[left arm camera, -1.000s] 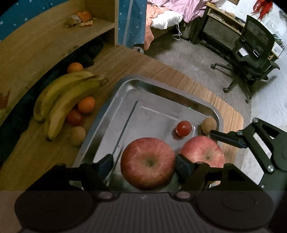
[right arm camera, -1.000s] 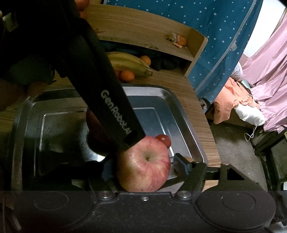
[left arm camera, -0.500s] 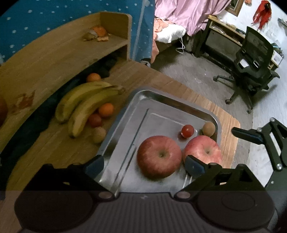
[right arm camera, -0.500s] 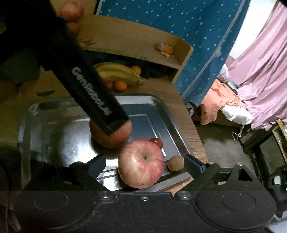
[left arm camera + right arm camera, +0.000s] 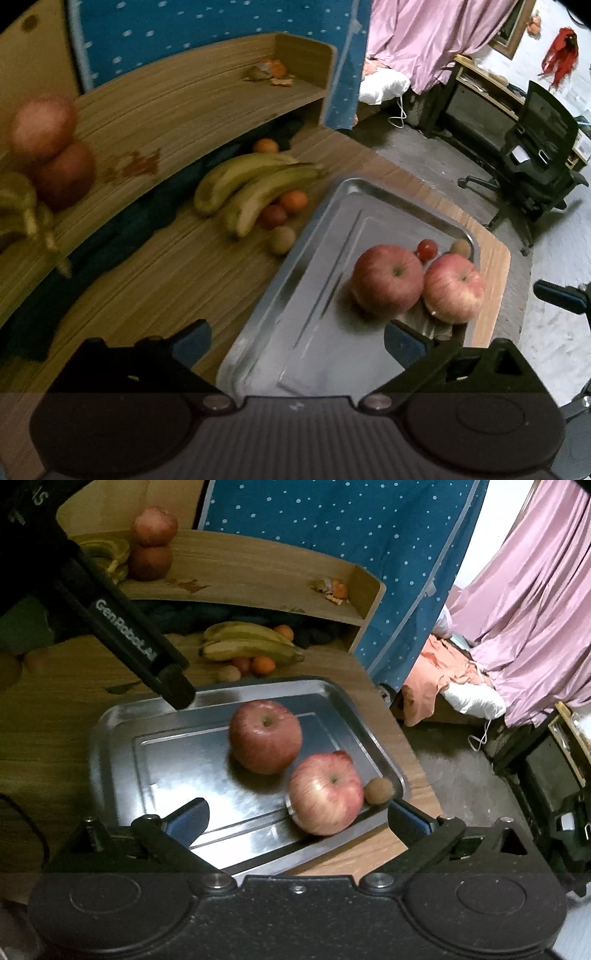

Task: Organize fruits
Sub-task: 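Open both tools to release the apples in the tray and lift away, then move both tools from the tray toward the bananas on the desk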

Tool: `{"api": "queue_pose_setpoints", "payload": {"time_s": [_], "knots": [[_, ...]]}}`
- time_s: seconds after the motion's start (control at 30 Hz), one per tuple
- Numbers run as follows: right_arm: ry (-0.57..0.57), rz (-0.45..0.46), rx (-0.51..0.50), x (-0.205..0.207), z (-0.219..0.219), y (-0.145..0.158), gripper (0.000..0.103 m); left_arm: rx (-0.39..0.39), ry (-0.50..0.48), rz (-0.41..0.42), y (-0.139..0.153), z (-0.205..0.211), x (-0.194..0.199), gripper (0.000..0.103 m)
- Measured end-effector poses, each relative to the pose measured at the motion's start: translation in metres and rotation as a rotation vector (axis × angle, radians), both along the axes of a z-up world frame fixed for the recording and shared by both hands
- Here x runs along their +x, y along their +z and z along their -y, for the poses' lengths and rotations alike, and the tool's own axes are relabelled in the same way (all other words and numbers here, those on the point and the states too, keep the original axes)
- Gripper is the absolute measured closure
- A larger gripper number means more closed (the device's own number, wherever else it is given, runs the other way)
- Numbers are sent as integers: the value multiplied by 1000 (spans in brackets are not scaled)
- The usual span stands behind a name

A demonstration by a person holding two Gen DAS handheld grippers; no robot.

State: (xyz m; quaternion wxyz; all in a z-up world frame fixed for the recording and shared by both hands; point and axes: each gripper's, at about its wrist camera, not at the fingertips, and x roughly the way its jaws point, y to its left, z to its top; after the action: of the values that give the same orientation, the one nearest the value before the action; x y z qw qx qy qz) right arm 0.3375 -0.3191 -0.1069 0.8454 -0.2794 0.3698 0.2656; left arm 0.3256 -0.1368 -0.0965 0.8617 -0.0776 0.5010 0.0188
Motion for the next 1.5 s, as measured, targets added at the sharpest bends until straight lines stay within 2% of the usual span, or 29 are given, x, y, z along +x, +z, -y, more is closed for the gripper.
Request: {"api": "queue_pose_setpoints", "payload": {"time_s": [0.27, 0.4, 0.6, 1.0, 1.3, 1.5], "knots": [[-1, -74, 12, -26, -4, 3, 1, -4, 66, -9, -2, -28, -32, 0], [4, -147, 30, -31, -11, -2, 1, -3, 105, -26, -7, -43, -45, 0], [64, -222, 54, -39, -28, -6, 1, 0, 183, -56, -14, -70, -68, 0], [229, -190, 63, -36, -72, 6, 1, 6, 330, -45, -7, -110, -97, 0], [329, -140, 52, -24, -90, 10, 1, 13, 405, -30, -3, -121, -102, 0], [395, -125, 57, -13, -103, 8, 1, 27, 444, -48, -5, -123, -95, 0]]}}
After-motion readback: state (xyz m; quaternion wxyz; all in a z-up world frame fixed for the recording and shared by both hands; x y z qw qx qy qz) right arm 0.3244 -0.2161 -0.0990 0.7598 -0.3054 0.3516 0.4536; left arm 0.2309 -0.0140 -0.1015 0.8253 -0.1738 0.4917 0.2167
